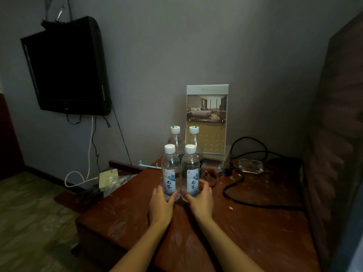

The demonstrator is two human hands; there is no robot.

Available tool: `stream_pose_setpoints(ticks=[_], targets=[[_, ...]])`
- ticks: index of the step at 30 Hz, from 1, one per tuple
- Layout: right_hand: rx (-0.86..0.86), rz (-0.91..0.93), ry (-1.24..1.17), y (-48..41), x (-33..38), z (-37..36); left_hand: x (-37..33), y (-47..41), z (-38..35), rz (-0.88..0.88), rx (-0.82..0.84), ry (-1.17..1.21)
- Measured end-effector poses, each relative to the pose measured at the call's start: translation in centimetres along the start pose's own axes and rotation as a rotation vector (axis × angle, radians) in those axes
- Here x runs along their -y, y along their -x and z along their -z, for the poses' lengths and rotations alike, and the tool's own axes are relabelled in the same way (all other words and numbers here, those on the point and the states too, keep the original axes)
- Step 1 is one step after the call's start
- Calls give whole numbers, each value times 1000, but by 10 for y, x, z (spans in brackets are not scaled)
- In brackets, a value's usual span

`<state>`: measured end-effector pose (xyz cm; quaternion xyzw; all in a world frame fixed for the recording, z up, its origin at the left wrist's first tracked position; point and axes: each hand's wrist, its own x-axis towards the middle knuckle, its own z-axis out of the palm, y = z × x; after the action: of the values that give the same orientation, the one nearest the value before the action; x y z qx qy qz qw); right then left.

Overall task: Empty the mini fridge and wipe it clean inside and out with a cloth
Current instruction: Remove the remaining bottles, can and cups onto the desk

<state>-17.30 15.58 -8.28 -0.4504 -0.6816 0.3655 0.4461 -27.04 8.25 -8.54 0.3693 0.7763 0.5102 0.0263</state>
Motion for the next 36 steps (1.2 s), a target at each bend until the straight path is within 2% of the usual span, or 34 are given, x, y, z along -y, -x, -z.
stream_pose_setpoints(ticks=[5,12,19,24,29,32,36], targets=[[27,-14,-83,12,0,15,-10,16,9,22,-38,64],[73,25,-82,47,3,45,-16,54,17,97,-77,177],[-38,147,-143,97,-2,76,-37,129,18,-47,-26,231],[-87,232,-162,127,-4,113,-55,156,16,-11,2,422],[-180,348,-191,149,15,182,-130,185,10,-239,81,566],[-211,371,-246,151,35,239,-184,200,5,-417,115,615],[-336,414,-318,146,64,323,-257,217,0,-594,187,703]])
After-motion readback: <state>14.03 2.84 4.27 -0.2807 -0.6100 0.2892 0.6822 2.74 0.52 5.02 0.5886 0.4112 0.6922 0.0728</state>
